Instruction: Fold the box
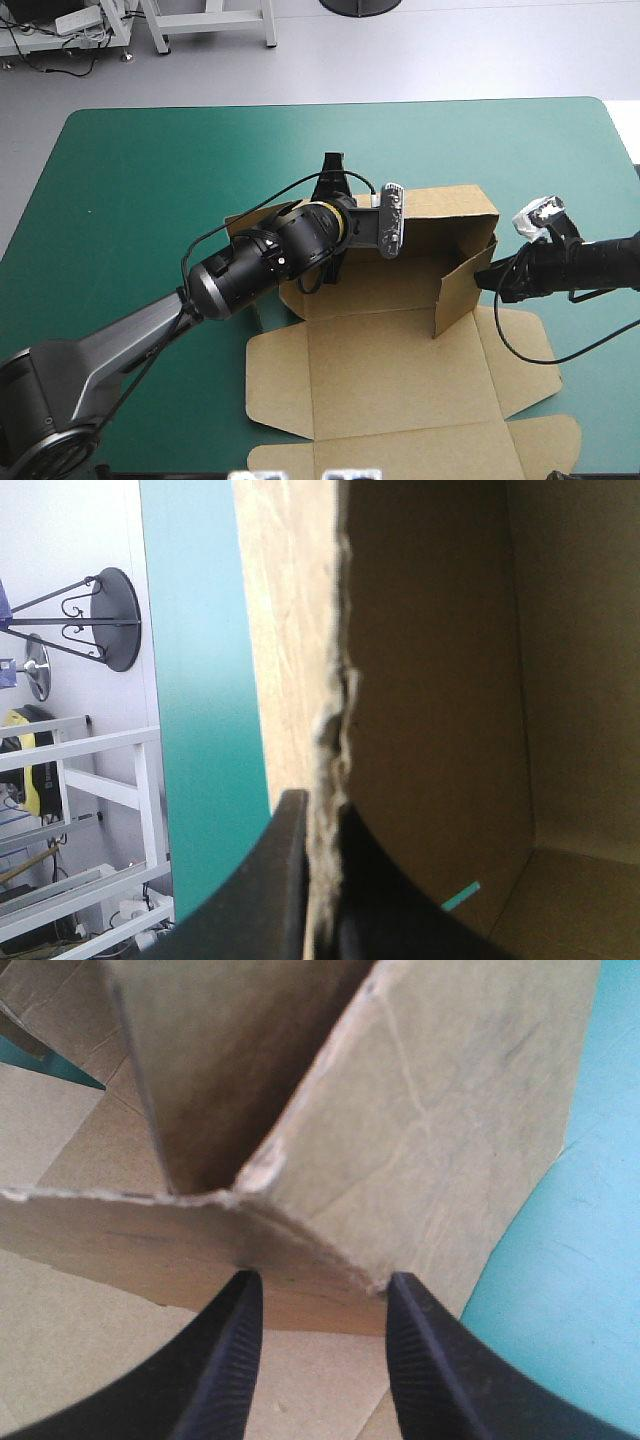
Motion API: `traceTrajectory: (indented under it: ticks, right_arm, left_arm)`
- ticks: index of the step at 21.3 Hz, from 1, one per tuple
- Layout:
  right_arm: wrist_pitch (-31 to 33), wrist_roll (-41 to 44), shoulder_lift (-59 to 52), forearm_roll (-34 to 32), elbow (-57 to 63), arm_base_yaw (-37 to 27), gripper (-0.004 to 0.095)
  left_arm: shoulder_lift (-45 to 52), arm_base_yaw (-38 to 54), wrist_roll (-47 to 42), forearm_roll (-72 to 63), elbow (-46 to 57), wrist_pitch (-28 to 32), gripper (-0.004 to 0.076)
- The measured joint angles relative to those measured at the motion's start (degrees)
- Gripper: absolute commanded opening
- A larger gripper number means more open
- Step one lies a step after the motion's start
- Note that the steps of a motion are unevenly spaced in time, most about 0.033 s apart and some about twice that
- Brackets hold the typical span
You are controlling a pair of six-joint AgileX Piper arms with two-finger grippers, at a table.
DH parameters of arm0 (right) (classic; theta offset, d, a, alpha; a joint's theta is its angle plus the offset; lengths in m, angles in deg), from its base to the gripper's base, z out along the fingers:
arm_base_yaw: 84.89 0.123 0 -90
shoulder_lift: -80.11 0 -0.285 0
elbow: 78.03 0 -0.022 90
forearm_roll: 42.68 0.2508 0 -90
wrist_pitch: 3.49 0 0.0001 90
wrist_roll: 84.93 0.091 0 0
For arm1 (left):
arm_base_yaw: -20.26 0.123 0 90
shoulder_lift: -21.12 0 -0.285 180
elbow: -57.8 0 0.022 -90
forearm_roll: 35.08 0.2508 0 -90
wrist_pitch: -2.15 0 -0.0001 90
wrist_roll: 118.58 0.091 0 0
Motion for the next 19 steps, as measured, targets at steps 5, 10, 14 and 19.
traceTrajectory:
  ticks: [5,10,14,19]
  right_arm:
    - [-1.23,-0.55,0.00,-0.36,0.00,0.00,0.0383]
    - [-3.73,-2.95,0.00,1.10,0.00,0.06,0.0383]
    - [-5.59,-6.80,0.00,4.67,0.07,0.06,0.0383]
    - [-6.97,-7.64,0.00,4.04,0.11,0.06,0.0383]
  left_arm:
    - [0.00,0.00,0.00,-0.31,0.00,0.00,-0.0006]
    - [0.00,0.00,0.25,-1.34,-0.10,-0.44,-0.0006]
    - [0.00,0.05,0.81,-2.13,-0.10,-0.52,-0.0006]
    - [-1.31,0.05,1.15,-0.29,-0.32,-0.09,-0.0006]
